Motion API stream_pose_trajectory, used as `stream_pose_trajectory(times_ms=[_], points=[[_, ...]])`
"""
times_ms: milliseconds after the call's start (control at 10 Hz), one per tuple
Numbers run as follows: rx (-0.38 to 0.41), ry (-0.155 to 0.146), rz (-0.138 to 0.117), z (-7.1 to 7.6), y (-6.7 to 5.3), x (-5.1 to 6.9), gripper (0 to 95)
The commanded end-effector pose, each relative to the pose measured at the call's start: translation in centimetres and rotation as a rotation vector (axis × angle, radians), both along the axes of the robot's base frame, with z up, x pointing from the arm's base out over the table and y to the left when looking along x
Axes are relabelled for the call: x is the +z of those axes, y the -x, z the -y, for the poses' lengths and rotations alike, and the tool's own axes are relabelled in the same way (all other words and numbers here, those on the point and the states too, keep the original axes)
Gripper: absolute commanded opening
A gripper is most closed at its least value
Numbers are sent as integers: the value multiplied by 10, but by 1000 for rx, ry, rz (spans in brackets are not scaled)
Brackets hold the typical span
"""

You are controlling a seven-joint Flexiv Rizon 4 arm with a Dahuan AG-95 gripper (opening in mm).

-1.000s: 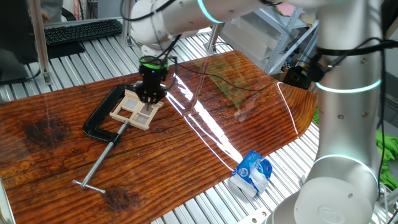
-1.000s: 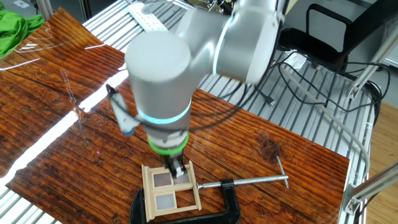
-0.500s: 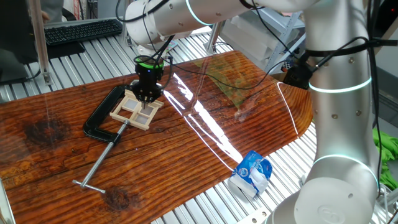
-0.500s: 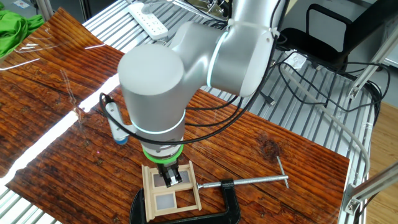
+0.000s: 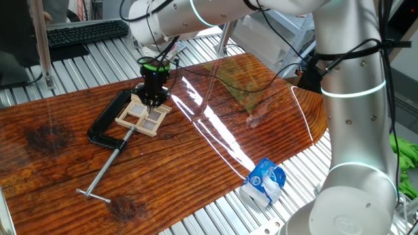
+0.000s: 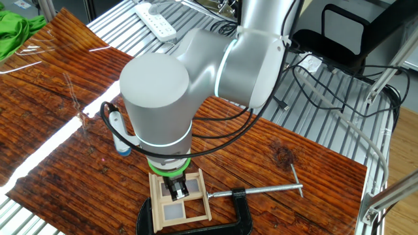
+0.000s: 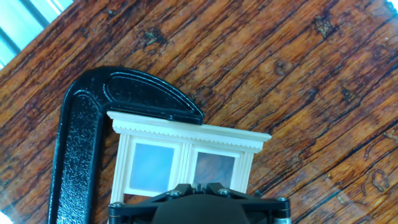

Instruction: Open a sliding window

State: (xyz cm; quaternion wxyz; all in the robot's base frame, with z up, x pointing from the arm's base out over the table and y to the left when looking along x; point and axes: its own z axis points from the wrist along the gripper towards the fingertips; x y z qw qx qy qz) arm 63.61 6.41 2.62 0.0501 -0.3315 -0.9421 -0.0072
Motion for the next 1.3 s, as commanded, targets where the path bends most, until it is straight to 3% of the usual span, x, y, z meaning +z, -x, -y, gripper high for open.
stream_pose_trajectory(times_ms=[100, 600, 700, 1300], points=[[-1, -1, -1, -1, 0, -1, 0], [11, 2, -3, 0, -1, -2, 0], [21, 14, -2, -1, -1, -3, 0], [33, 9, 3, -1, -1, -5, 0]])
